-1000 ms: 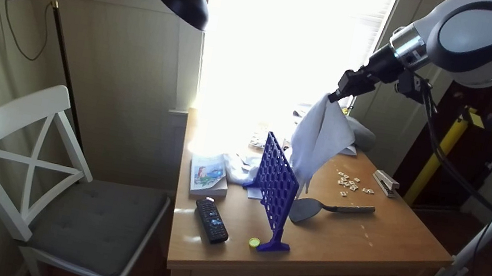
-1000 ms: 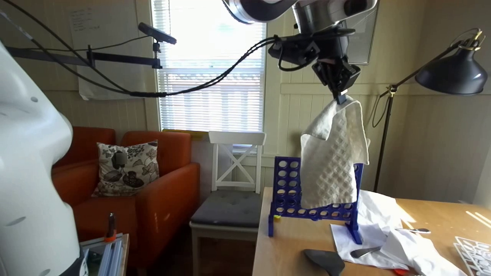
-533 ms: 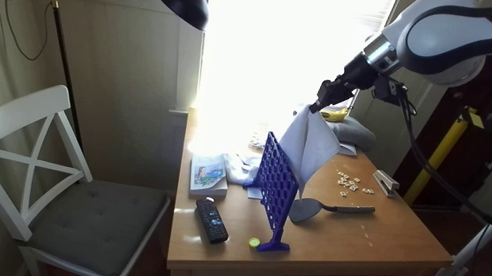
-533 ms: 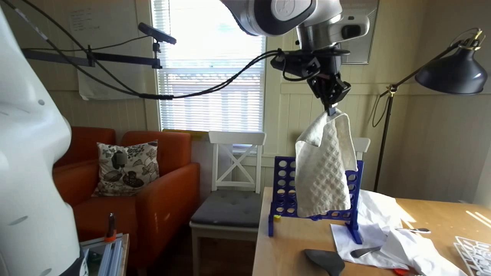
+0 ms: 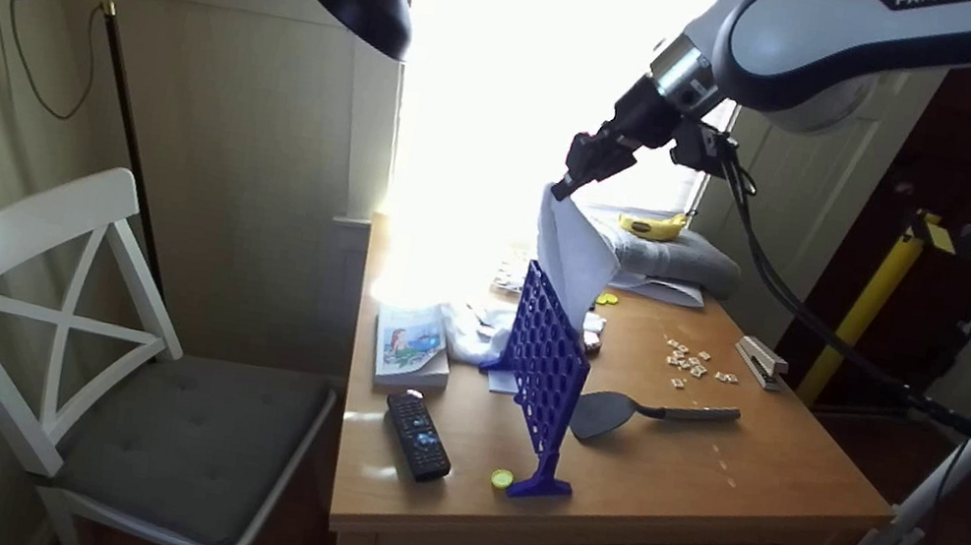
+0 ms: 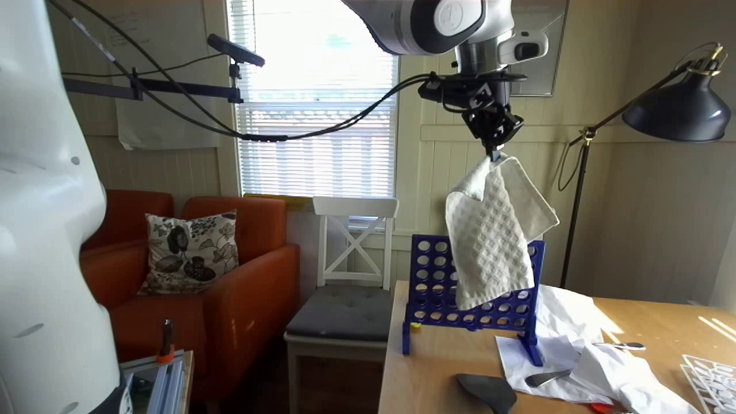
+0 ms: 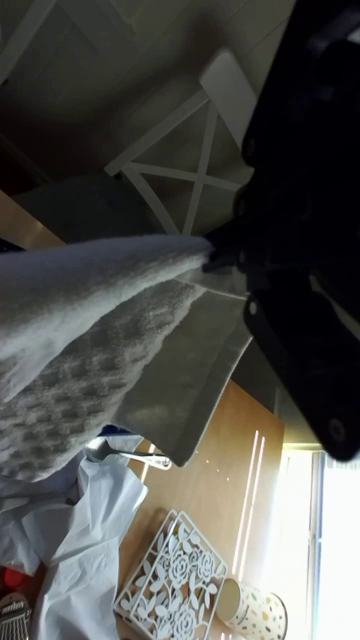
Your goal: Put the white towel over the connect four game
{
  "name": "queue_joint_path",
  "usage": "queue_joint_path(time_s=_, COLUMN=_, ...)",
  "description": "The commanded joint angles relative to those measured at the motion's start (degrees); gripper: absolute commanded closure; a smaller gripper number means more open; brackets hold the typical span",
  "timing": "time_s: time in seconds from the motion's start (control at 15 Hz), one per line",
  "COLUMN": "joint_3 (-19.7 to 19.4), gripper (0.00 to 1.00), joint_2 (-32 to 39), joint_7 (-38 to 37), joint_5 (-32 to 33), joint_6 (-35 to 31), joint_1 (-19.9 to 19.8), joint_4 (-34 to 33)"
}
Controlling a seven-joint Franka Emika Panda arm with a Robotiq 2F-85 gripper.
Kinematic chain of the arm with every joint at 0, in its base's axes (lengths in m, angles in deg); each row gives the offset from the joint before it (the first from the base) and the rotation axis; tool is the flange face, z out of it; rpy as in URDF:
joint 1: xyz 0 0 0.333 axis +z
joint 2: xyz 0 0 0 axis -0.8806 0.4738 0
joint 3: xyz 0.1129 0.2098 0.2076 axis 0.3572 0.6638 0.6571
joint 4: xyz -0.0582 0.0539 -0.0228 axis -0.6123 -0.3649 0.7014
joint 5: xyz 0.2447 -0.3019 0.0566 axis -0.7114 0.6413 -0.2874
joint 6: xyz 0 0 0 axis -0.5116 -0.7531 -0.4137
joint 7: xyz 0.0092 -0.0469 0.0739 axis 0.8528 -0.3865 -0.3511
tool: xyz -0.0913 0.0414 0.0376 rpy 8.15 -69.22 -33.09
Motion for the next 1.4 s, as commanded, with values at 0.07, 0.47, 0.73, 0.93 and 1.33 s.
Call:
queue_joint_path(time_s=0.07, joint_3=2.42, gripper=0.99, joint_2=7.58, joint_7=0.07, joint_5=-0.50, joint_6=9.00, joint_1=1.07, joint_4=-9.03)
queue_joint_path(time_s=0.47, joint_3=3.76, gripper=0.99, joint_2=11.15, joint_7=-0.14, joint_5=-1.53, joint_6=17.07, joint_1=0.59, joint_4=-10.96)
queue_joint_path(time_s=0.73, joint_3=3.76, gripper=0.99, joint_2=12.68, joint_7=-1.16, joint_5=-1.44, joint_6=11.72, joint_1=0.71, joint_4=-9.79)
queue_joint_path(time_s=0.93, joint_3=3.96, gripper=0.99, joint_2=14.08, joint_7=-3.16, joint_5=-0.78, joint_6=5.07, joint_1=1.33, joint_4=-9.11)
queue_joint_path(time_s=1.33, joint_3=3.66, gripper=0.99, joint_2=17.98, joint_7=-8.16, joint_5=2.61, joint_6=5.47, joint_1=2.25, joint_4=-10.39)
